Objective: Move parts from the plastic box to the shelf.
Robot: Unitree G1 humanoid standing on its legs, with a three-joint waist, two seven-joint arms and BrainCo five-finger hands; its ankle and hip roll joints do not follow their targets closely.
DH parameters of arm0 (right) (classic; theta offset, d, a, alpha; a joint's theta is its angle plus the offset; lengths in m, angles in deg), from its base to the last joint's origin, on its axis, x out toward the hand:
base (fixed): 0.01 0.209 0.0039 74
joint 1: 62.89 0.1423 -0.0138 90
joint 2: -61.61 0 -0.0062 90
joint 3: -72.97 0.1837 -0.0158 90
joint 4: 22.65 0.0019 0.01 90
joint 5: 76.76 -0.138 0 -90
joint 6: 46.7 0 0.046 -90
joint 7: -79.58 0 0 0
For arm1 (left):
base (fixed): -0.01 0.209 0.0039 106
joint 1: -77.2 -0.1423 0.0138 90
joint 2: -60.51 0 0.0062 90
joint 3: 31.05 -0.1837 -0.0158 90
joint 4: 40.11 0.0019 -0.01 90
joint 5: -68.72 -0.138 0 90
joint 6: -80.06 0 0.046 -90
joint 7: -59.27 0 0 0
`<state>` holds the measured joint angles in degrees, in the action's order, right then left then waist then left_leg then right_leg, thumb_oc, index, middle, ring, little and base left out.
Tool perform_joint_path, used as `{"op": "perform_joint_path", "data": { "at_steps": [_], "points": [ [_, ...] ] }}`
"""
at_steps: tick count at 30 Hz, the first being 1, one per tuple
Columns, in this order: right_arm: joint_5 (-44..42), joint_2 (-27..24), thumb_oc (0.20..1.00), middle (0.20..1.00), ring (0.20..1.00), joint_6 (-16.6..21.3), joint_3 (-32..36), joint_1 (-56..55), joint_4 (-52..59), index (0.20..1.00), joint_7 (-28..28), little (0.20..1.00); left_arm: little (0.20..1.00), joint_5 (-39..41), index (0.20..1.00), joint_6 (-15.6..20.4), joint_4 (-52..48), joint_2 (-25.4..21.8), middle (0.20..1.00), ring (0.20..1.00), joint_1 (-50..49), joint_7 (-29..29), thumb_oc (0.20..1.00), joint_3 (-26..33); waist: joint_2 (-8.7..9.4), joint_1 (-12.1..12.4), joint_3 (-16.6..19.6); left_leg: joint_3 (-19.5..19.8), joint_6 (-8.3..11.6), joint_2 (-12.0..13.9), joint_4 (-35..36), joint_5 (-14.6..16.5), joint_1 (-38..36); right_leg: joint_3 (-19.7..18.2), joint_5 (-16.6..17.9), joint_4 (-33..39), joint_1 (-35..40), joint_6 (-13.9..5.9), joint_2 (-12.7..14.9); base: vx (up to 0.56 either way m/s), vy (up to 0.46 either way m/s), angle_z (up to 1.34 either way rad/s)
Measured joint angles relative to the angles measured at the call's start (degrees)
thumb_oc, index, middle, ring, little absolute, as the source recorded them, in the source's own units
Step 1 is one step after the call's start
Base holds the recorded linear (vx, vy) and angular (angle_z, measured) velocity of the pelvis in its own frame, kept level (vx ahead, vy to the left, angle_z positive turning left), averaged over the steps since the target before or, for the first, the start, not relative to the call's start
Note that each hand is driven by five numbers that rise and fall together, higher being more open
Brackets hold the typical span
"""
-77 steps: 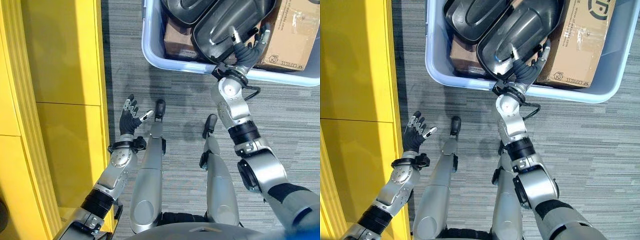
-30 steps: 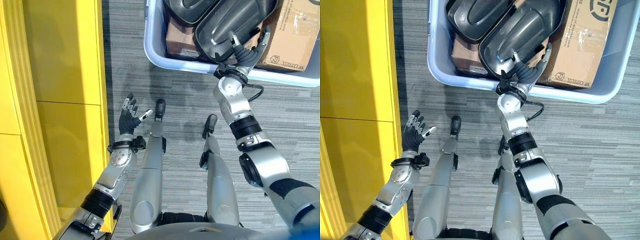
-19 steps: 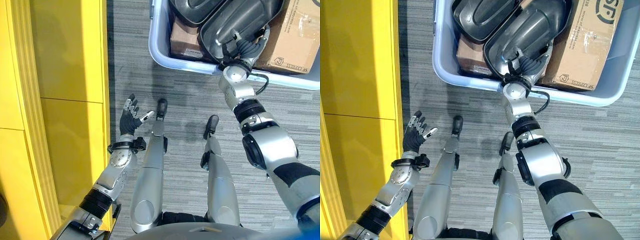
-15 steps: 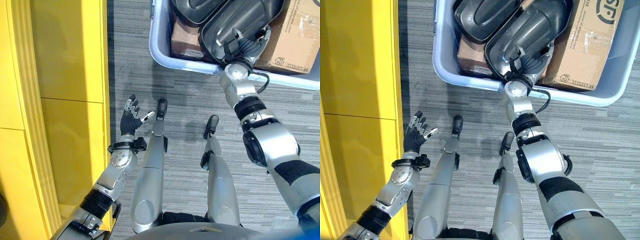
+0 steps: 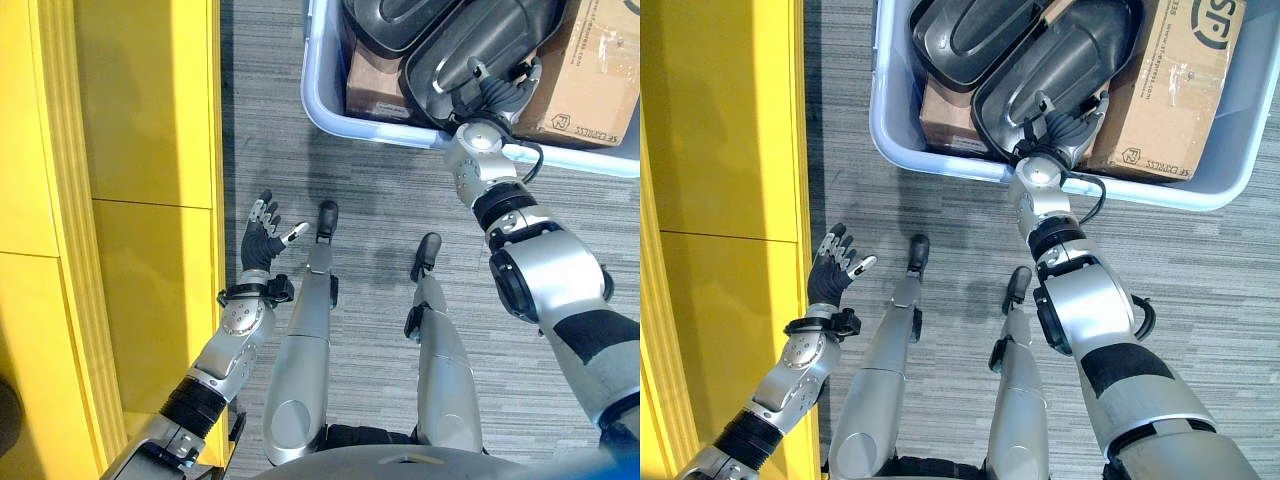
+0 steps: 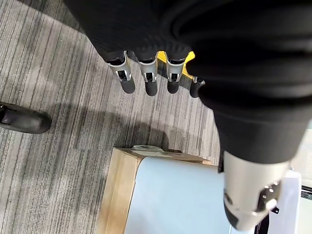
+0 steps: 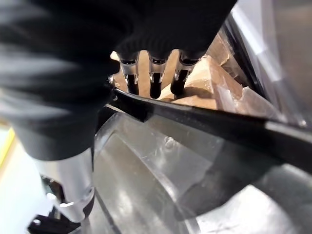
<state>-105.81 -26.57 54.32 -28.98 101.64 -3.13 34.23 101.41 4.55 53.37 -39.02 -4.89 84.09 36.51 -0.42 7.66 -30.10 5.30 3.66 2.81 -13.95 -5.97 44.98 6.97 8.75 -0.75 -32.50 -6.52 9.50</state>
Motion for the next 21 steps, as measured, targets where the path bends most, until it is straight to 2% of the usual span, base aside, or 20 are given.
{"op": "perform_joint_path", "data": {
  "at_steps": [5,6,7,8,9,11,21],
  "points": [
    [0.24,-1.34,1.000,1.000,1.000,-1.76,-2.75,0.42,-1.52,1.000,1.24,1.000,1.000,0.02,1.000,0.02,0.01,0.07,1.000,1.000,0.00,-0.95,1.000,-0.03,-0.44,0.54,0.26,0.06,0.01,-0.02,-0.11,0.01,0.04,0.01,0.00,-0.07,0.00,0.00,0.00,0.00,0.000,0.00],
    [0.32,-1.84,0.567,0.567,0.567,-2.06,-2.81,0.36,-1.77,0.567,1.67,0.567,1.000,0.03,1.000,0.02,0.01,0.06,1.000,1.000,0.00,-1.19,1.000,-0.03,-0.49,0.82,0.30,0.06,0.01,-0.03,-0.13,0.01,0.05,0.01,0.00,-0.08,0.00,0.00,0.11,0.00,0.000,0.00],
    [1.10,-2.47,0.420,0.420,0.420,-2.50,-3.52,0.51,-2.72,0.420,2.23,0.420,1.000,0.09,1.000,0.02,0.01,0.06,1.000,1.000,0.01,-1.30,1.000,-0.02,-0.47,1.09,0.37,0.07,0.01,-0.10,-0.15,0.01,0.06,0.03,0.00,-0.10,0.00,0.00,0.29,0.00,0.000,0.00],
    [1.21,-2.55,0.200,0.200,0.200,-2.79,-4.08,0.60,-3.02,0.200,2.31,0.200,1.000,0.11,1.000,0.03,0.01,0.06,1.000,1.000,0.01,-1.44,1.000,-0.02,-0.48,1.18,0.38,0.07,0.01,-0.11,-0.15,0.01,0.06,0.03,0.00,-0.11,0.00,0.00,0.30,0.00,-0.013,0.05],
    [1.75,-5.35,0.200,0.200,0.200,-4.61,-4.83,0.80,-4.90,0.200,4.32,0.200,1.000,0.44,1.000,0.08,0.03,0.05,1.000,1.000,-0.01,-2.40,1.000,-0.04,-0.53,1.50,0.89,0.37,0.01,-0.32,-0.16,0.00,0.24,0.25,-0.02,-0.18,0.00,-0.03,0.36,0.00,-0.009,0.07],
    [2.46,-7.85,0.200,0.200,0.200,-5.70,-5.75,0.78,-5.96,0.200,6.96,0.200,1.000,0.47,1.000,0.23,0.03,0.04,1.000,1.000,-0.03,-2.59,1.000,-0.03,-0.75,1.53,1.18,0.63,0.01,-0.63,-0.22,0.00,0.41,0.49,-0.06,-0.18,0.00,-0.07,0.50,-0.01,-0.005,0.07],
    [2.70,-8.50,0.200,0.200,0.200,-5.58,-5.18,0.55,-5.64,0.200,9.31,0.200,1.000,0.50,1.000,0.24,0.08,0.05,1.000,1.000,-0.01,-4.07,1.000,-0.08,-0.91,1.47,1.27,1.04,-0.02,-0.79,-0.22,-0.02,0.86,1.22,-0.05,-0.13,-0.05,-0.09,0.50,0.00,0.001,0.02]
  ]
}}
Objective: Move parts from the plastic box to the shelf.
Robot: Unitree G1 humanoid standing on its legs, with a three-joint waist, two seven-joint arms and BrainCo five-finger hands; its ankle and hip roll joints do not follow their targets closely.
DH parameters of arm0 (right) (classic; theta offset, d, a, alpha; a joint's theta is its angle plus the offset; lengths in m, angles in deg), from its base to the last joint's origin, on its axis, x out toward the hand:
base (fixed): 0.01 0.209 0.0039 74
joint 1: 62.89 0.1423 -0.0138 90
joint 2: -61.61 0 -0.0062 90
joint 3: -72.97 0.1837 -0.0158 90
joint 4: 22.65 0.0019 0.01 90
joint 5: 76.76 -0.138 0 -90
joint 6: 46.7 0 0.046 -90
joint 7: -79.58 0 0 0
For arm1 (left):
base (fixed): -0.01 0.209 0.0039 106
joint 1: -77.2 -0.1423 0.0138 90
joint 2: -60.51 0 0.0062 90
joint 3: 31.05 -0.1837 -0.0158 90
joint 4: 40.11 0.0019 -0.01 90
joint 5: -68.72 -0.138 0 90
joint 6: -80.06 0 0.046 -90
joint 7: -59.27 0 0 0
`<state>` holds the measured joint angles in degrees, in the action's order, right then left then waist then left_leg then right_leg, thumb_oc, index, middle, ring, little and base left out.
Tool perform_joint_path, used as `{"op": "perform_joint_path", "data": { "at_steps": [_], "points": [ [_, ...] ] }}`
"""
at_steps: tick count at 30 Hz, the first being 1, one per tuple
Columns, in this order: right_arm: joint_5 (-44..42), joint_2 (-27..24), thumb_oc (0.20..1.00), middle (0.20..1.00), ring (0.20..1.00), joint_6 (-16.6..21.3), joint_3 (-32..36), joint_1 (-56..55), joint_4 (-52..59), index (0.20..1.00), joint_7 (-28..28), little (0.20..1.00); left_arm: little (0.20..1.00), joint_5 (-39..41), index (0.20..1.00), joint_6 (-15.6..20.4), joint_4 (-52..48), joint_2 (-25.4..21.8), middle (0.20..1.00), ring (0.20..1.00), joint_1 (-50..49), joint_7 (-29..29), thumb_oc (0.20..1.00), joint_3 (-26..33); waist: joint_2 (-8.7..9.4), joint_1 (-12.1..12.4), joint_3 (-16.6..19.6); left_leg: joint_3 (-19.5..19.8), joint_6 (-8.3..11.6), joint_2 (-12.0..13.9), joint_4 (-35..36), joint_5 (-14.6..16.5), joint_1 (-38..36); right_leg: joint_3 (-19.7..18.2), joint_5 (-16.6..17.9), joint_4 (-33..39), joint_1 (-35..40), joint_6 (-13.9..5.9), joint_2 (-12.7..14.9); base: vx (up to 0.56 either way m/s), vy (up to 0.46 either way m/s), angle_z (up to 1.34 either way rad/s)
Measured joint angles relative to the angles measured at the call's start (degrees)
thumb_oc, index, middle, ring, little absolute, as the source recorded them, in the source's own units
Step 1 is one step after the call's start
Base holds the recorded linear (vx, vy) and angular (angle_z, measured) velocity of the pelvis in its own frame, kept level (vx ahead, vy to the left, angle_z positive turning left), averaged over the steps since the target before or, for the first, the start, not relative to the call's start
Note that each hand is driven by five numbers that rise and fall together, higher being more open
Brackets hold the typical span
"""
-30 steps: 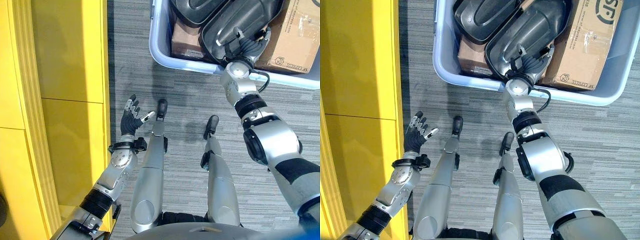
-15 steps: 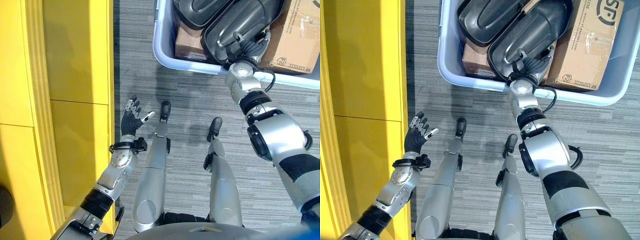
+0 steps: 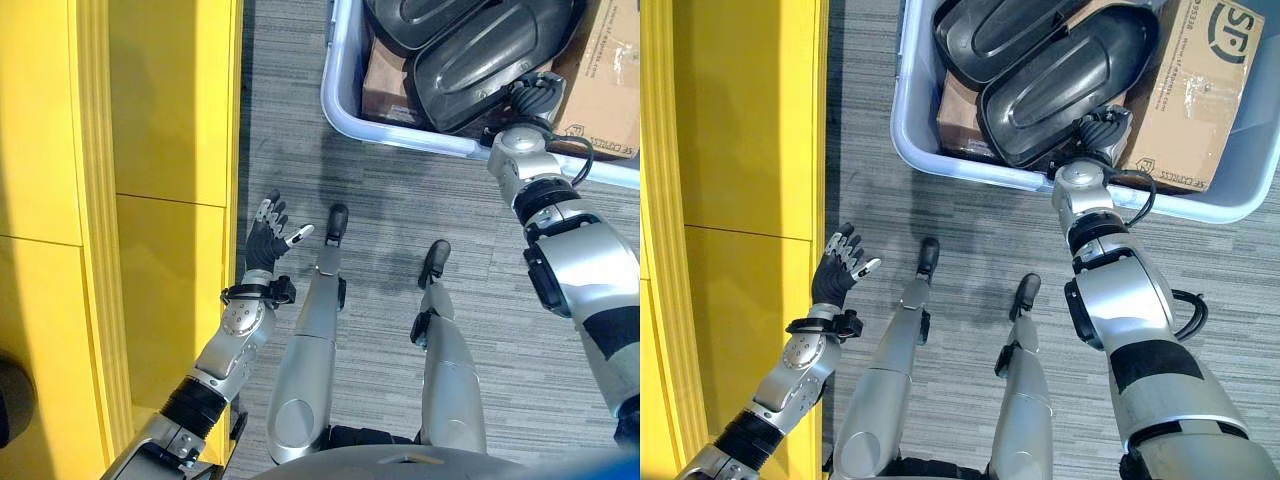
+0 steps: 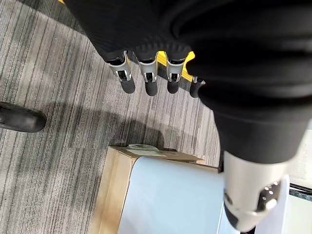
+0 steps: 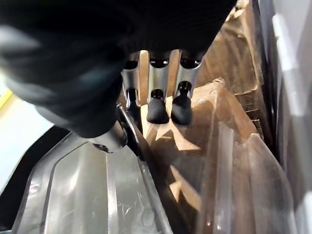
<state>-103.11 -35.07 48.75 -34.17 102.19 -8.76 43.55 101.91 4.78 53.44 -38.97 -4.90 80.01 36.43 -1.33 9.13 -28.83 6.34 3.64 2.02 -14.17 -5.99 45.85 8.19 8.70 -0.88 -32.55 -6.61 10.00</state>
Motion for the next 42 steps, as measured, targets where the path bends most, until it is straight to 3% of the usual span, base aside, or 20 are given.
{"op": "perform_joint_path", "data": {
  "at_steps": [12,17,20,24,30,42],
  "points": [
    [-4.36,-0.20,0.200,0.200,0.200,2.55,4.07,-1.32,1.38,0.200,1.49,0.200,1.000,1.22,1.000,0.00,0.10,-0.01,1.000,1.000,0.00,-0.52,1.000,-0.01,-0.05,0.25,0.03,0.13,0.01,-0.06,-0.03,0.00,0.01,0.00,-0.02,-0.04,0.00,-0.02,0.01,0.00,0.000,0.00],
    [-6.27,0.58,0.200,0.200,0.200,4.56,5.13,-7.02,11.59,0.200,-0.18,0.200,1.000,2.16,1.000,-0.01,0.23,0.03,1.000,1.000,0.03,-0.36,1.000,0.07,-0.05,-0.25,0.02,0.09,0.00,-0.05,-0.05,0.00,0.28,0.06,-0.02,-0.05,-0.22,-0.02,0.01,0.00,0.000,0.00],
    [-4.97,1.64,0.200,0.200,0.200,5.43,5.44,-14.40,28.23,0.200,-3.32,0.200,1.000,2.17,1.000,-0.05,0.22,0.25,1.000,1.000,0.01,-0.24,1.000,0.08,-0.01,-1.01,0.00,0.13,-0.05,-0.01,-0.16,-0.03,0.59,0.19,-0.03,-0.11,-0.49,-0.06,-0.02,0.00,0.000,0.00],
    [0.82,4.47,0.200,0.200,0.200,6.25,5.24,-20.73,39.87,0.200,-6.50,0.200,1.000,2.13,1.000,-0.06,0.14,0.34,1.000,1.000,0.13,0.12,1.000,0.09,0.13,-2.61,-0.08,0.21,-0.45,0.09,-0.44,-0.30,0.55,0.28,-0.01,-0.34,-0.35,-0.18,-0.13,0.00,0.000,0.00],
    [10.38,4.91,0.200,0.200,0.200,5.43,6.27,-27.89,47.51,0.200,-9.42,0.200,1.000,2.02,1.000,-0.07,0.21,0.07,1.000,1.000,-0.22,0.53,1.000,0.70,1.66,-3.34,-0.96,0.28,-0.46,0.12,0.00,-0.30,-2.04,0.30,0.08,-0.23,2.12,-0.35,-0.13,-0.01,-0.007,0.00],
    [14.15,6.42,0.200,0.200,0.200,5.82,7.78,-37.17,62.99,0.200,-8.42,0.200,1.000,1.50,1.000,-0.62,0.01,-0.44,1.000,1.000,-2.36,0.02,1.000,3.59,4.35,-3.74,-2.30,0.39,-0.19,0.29,0.71,0.07,-9.58,0.37,-0.49,0.21,9.54,-0.44,-0.28,0.00,-0.007,0.00]
  ]
}}
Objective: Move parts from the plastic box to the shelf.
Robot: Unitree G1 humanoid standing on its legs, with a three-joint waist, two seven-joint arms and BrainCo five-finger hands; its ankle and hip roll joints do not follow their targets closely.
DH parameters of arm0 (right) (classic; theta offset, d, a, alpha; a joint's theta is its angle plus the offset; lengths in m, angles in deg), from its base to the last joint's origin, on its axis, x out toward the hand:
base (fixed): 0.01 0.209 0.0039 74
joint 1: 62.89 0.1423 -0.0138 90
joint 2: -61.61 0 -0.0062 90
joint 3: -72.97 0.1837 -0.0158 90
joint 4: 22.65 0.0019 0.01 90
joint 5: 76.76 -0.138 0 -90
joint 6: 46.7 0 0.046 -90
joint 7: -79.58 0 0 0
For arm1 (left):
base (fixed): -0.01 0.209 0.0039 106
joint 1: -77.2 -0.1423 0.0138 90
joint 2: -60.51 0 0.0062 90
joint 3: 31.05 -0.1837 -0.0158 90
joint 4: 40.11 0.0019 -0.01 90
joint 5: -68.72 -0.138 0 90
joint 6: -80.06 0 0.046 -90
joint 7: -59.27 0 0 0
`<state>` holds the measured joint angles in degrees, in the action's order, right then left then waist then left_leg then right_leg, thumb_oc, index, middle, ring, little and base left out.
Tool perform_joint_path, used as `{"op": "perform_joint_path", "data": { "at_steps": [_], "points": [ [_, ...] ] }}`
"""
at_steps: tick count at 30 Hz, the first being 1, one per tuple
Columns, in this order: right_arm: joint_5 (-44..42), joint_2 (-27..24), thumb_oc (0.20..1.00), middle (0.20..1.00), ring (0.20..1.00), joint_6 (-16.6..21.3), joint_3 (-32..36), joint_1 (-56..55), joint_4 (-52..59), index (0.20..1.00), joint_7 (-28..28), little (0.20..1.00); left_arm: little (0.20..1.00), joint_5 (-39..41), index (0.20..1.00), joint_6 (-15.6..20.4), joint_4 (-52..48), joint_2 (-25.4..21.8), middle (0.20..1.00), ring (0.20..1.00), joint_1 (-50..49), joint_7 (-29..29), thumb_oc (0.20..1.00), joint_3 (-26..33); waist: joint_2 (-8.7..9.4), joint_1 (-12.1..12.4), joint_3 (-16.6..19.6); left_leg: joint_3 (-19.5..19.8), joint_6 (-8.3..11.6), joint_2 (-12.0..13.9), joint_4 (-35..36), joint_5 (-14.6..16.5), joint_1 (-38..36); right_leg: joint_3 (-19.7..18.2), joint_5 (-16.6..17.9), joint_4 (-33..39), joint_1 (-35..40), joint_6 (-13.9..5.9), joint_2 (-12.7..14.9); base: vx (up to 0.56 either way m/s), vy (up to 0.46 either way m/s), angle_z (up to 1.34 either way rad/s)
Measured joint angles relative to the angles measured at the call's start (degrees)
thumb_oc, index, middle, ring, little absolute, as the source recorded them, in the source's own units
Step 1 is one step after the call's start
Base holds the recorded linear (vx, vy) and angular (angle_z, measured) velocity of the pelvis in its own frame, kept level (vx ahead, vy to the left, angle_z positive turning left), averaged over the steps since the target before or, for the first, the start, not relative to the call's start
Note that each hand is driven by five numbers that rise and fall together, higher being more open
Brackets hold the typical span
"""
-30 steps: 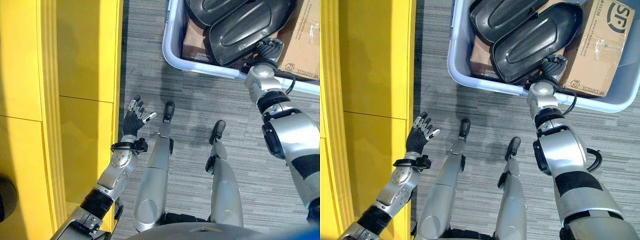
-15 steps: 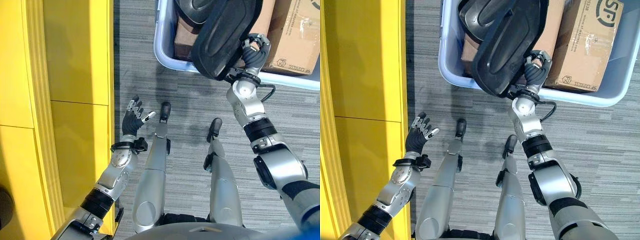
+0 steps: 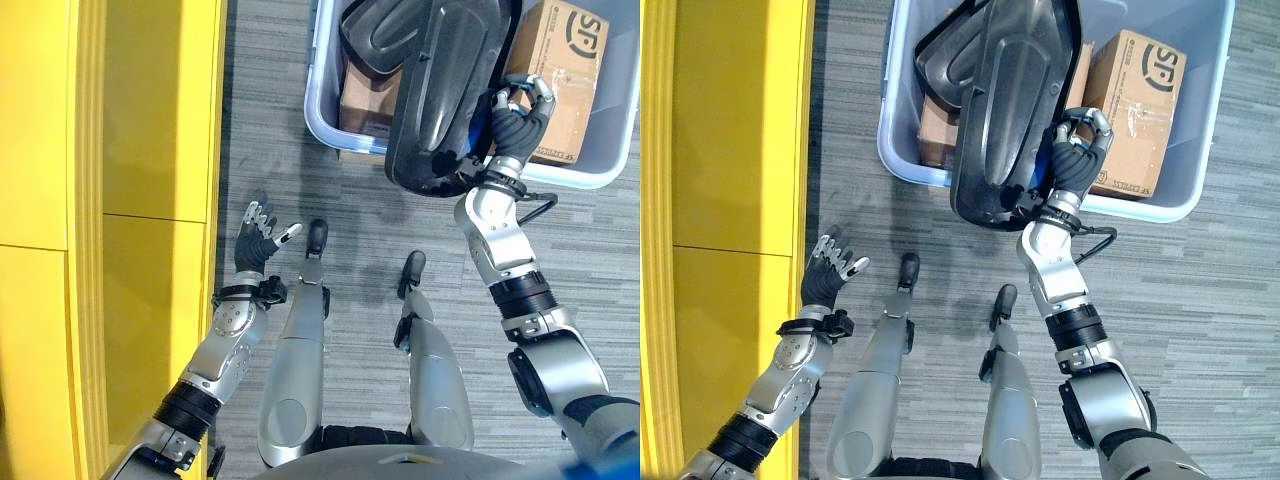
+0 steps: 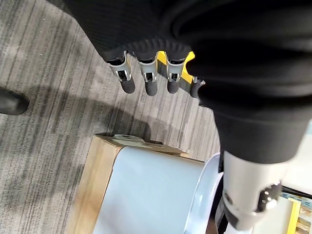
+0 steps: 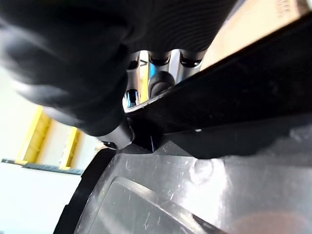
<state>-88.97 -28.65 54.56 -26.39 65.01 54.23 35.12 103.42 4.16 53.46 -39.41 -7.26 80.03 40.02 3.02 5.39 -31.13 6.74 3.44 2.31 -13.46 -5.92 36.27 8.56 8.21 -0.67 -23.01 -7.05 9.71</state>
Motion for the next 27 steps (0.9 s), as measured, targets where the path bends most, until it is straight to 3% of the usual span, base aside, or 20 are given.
{"op": "perform_joint_path", "data": {
  "at_steps": [3,10,17,21,27],
  "points": [
    [0.04,0.00,0.200,0.200,0.200,0.51,0.15,-6.87,4.10,0.200,2.58,0.200,1.000,-0.48,1.000,-0.27,-0.02,-0.16,1.000,1.000,-1.65,-0.82,1.000,1.44,1.36,0.18,-0.05,0.04,0.19,0.36,0.40,0.41,-3.95,0.13,-0.61,0.17,3.89,0.41,-0.30,0.03,-0.035,-0.01],
    [-1.78,-0.08,0.200,0.200,0.200,1.06,0.28,-13.00,6.48,0.200,8.39,0.200,1.000,-0.48,1.000,-1.49,-0.03,-0.15,1.000,1.000,-4.60,-3.10,1.000,4.05,1.91,-0.31,0.06,0.24,0.37,1.49,1.43,0.96,-10.11,0.20,-1.30,0.57,9.81,0.73,-1.33,0.03,-0.046,-0.03],
    [-7.45,0.33,0.200,0.200,0.200,2.12,0.05,-16.43,7.31,0.200,13.67,0.200,1.000,-0.37,1.000,-2.57,-0.11,0.34,1.000,1.000,-10.63,-4.88,1.000,10.32,3.47,0.60,3.71,0.86,2.03,4.57,1.63,2.43,-17.14,0.31,-2.96,-0.63,15.97,2.01,-4.23,0.03,-0.151,-0.05],
    [-9.57,0.15,0.200,0.200,0.200,2.28,-0.09,-18.25,7.26,0.200,16.45,0.200,1.000,-0.28,1.000,-2.68,-0.02,1.28,1.000,1.000,-15.42,-5.60,1.000,12.80,2.62,1.16,8.48,2.36,2.89,6.50,2.42,2.93,-20.28,1.90,-5.37,-2.21,18.87,3.32,-6.06,-0.02,-0.133,0.13],
    [-11.50,-0.20,0.200,0.200,0.200,2.32,-0.68,-17.62,7.00,0.200,18.75,0.200,1.000,0.79,1.000,-2.89,1.71,4.83,1.000,1.000,-18.79,-6.87,1.000,12.72,-1.72,3.34,11.40,5.15,3.44,9.76,4.10,2.73,-21.72,6.45,-9.28,-6.89,19.94,6.27,-9.38,-0.07,-0.144,0.28]
  ]
}}
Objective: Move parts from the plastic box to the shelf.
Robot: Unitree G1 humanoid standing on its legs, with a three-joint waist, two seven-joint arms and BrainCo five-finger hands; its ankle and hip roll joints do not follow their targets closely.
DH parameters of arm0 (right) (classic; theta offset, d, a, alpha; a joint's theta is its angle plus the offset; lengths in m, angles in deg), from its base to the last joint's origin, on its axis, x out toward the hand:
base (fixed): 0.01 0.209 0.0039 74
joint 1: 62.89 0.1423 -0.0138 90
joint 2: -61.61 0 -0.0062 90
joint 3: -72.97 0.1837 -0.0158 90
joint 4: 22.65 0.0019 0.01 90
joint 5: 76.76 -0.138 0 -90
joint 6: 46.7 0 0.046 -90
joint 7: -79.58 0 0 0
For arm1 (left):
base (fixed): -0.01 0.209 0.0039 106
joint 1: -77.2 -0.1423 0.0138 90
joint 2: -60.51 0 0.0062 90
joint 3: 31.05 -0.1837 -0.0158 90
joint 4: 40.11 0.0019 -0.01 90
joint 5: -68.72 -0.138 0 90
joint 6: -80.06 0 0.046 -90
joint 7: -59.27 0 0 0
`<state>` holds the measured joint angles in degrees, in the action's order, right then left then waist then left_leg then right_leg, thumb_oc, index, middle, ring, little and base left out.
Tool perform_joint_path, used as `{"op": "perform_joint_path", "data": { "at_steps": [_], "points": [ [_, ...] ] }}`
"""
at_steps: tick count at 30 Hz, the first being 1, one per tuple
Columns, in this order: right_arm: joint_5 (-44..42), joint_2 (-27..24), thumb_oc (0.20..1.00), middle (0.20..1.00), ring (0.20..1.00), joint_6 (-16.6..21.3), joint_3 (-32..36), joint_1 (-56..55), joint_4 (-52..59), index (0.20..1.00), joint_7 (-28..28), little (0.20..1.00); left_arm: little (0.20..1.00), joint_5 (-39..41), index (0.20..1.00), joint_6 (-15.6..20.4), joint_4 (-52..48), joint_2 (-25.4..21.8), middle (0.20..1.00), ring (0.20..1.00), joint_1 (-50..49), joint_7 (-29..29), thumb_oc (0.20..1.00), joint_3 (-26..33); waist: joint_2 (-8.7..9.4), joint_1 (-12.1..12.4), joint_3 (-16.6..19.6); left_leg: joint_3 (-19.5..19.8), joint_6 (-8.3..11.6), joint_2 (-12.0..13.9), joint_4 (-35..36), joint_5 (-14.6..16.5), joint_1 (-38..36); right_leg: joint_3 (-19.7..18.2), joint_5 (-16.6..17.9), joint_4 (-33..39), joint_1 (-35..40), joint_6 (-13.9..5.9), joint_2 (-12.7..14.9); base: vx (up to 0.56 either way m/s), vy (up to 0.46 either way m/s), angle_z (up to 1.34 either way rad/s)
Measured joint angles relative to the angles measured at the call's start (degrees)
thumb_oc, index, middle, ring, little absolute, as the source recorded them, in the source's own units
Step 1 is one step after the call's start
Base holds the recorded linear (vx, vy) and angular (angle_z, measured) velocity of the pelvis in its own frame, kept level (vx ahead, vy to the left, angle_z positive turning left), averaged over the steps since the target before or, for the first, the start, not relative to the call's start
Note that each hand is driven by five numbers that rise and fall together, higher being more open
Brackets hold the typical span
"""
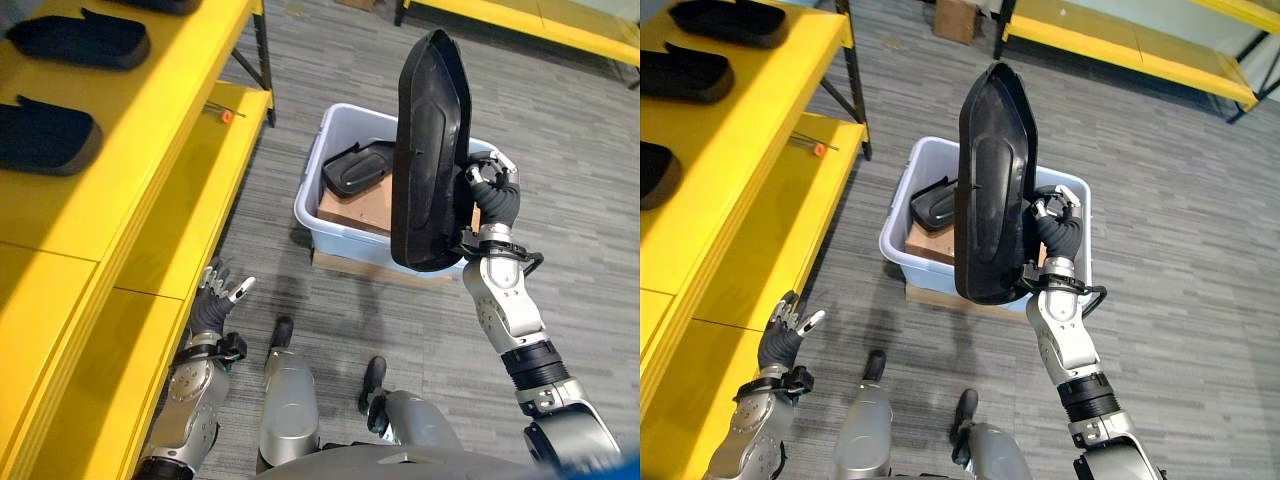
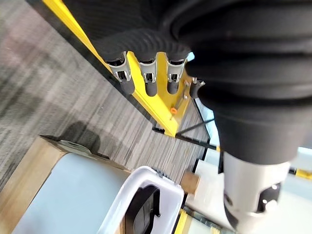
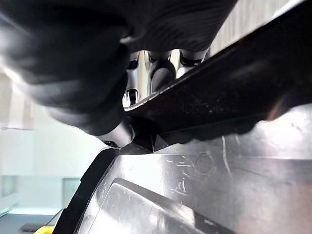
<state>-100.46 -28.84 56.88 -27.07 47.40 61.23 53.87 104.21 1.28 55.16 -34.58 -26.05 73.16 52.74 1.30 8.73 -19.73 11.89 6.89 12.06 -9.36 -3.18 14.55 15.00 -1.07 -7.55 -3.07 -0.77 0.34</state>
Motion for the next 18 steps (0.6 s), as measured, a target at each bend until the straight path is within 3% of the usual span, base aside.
{"op": "perform_joint_path", "data": {
  "at_steps": [2,4,5,6,9,10,11,12,14,15,16,18],
  "points": [
    [-0.90,-0.05,0.200,0.200,0.200,0.03,-0.22,0.12,-0.04,0.200,-0.02,0.200,1.000,0.06,1.000,-0.54,1.30,1.50,1.000,1.000,0.13,-0.25,1.000,-0.21,-0.70,0.78,0.13,0.92,-0.49,0.44,1.92,-0.36,-0.39,1.14,-0.27,-0.78,0.03,0.33,-0.57,-0.07,-0.060,0.51],
    [-2.22,-0.51,0.200,0.200,0.200,0.03,-0.83,0.10,-0.53,0.200,0.16,0.200,1.000,0.37,1.000,-1.23,2.37,3.01,1.000,1.000,0.01,-0.37,1.000,-0.60,-1.58,1.75,0.36,1.02,-2.65,1.37,5.46,0.94,-0.80,4.72,-1.41,-1.03,1.02,1.96,-0.87,-0.10,-0.025,0.95],
    [-2.52,-0.84,0.200,0.200,0.200,0.06,-0.71,0.08,-0.53,0.200,0.23,0.200,1.000,0.69,1.000,-1.78,2.46,3.11,1.000,1.000,1.04,-0.63,1.000,-0.72,-1.46,1.53,0.35,-0.95,-3.97,1.98,6.74,3.14,-0.64,7.38,-1.79,-0.22,1.38,2.74,0.00,-0.05,-0.039,1.22],
    [-2.47,-1.84,0.200,0.200,0.200,0.10,-0.68,-0.26,-0.52,0.200,0.26,0.200,1.000,0.98,1.000,-2.05,4.03,3.06,1.000,1.000,2.14,-0.97,1.000,-1.13,-1.85,1.62,0.10,-7.32,-7.21,3.13,7.76,5.31,-0.02,11.21,-1.78,0.28,2.31,4.03,1.28,-0.10,-0.023,1.37],
    [-2.05,-2.73,0.200,0.200,0.200,-0.06,0.09,-2.75,0.61,0.200,0.29,0.200,1.000,0.96,1.000,-2.30,6.58,2.88,1.000,1.000,3.36,-1.08,1.000,-1.89,-0.76,1.34,0.06,-18.04,-3.11,3.85,2.06,2.69,0.73,16.08,-1.04,1.91,4.06,3.95,5.21,-0.10,0.025,1.03],
    [-1.91,-2.79,0.200,0.200,0.200,-0.09,0.58,-3.40,0.78,0.200,0.36,0.200,1.000,0.93,1.000,-2.29,6.60,2.98,1.000,1.000,3.21,-1.54,1.000,-2.29,-0.27,1.06,0.19,-18.27,-2.15,3.90,-1.42,2.22,0.22,16.88,-0.67,2.73,4.42,3.50,6.85,-0.07,0.072,0.89],
    [-1.93,-3.68,0.200,0.200,0.200,-0.13,1.24,-3.98,0.71,0.200,0.34,0.200,1.000,0.93,1.000,-2.27,6.53,4.16,1.000,1.000,2.88,-2.33,1.000,-2.32,-1.29,-0.10,0.53,-17.39,-3.24,5.00,-5.33,1.80,-3.45,17.13,-1.03,0.93,4.38,2.70,8.30,-0.03,0.205,0.77],
    [-1.88,-4.32,0.200,0.200,0.200,-0.13,1.99,-6.20,1.21,0.200,0.72,0.200,1.000,0.94,1.000,-2.37,6.00,5.12,1.000,1.000,2.52,-2.56,1.000,-2.54,-1.47,-0.21,0.92,-14.96,-2.20,4.37,-9.26,5.31,-5.82,18.22,-1.05,-0.25,5.28,0.86,10.09,0.07,0.289,0.94],
    [-1.90,-4.46,0.200,0.200,0.200,-0.15,3.11,-8.37,2.25,0.200,0.78,0.200,1.000,0.92,1.000,-2.33,4.96,5.14,1.000,1.000,2.87,-2.81,1.000,-2.76,-1.56,-1.90,1.47,-13.58,-0.35,2.27,-6.97,7.16,-6.67,19.41,-1.52,-1.34,5.59,-0.51,11.36,0.11,0.285,0.74],
    [-1.93,-3.14,0.200,0.200,0.200,-0.34,4.08,-9.74,2.29,0.200,0.84,0.200,1.000,0.94,1.000,-2.49,4.87,4.33,1.000,1.000,4.43,-2.98,1.000,-2.65,0.15,-2.08,1.51,-12.79,-0.05,-0.21,-6.12,6.93,-6.58,19.35,-0.32,-2.23,5.68,-1.87,13.60,0.12,0.330,0.76],
    [-1.97,-2.22,0.200,0.200,0.200,-0.73,4.31,-10.06,2.36,0.200,1.16,0.200,1.000,0.96,1.000,-2.51,4.75,3.54,1.000,1.000,5.54,-3.15,1.000,-2.61,1.10,-2.44,1.99,-12.31,-1.08,-2.31,-5.74,6.79,-6.18,18.01,0.85,-1.37,6.47,-1.28,14.59,0.12,0.330,0.73],
    [-1.96,-0.85,0.200,0.200,0.200,-0.85,4.52,-10.04,2.53,0.200,2.17,0.200,1.000,0.96,1.000,-2.55,3.99,3.08,1.000,1.000,5.52,-3.97,1.000,-2.30,1.26,-2.06,2.58,-11.13,-2.22,-4.31,-6.30,7.48,-6.18,17.26,1.47,-1.29,7.53,-1.99,16.35,0.04,0.222,0.51]
  ]
}}
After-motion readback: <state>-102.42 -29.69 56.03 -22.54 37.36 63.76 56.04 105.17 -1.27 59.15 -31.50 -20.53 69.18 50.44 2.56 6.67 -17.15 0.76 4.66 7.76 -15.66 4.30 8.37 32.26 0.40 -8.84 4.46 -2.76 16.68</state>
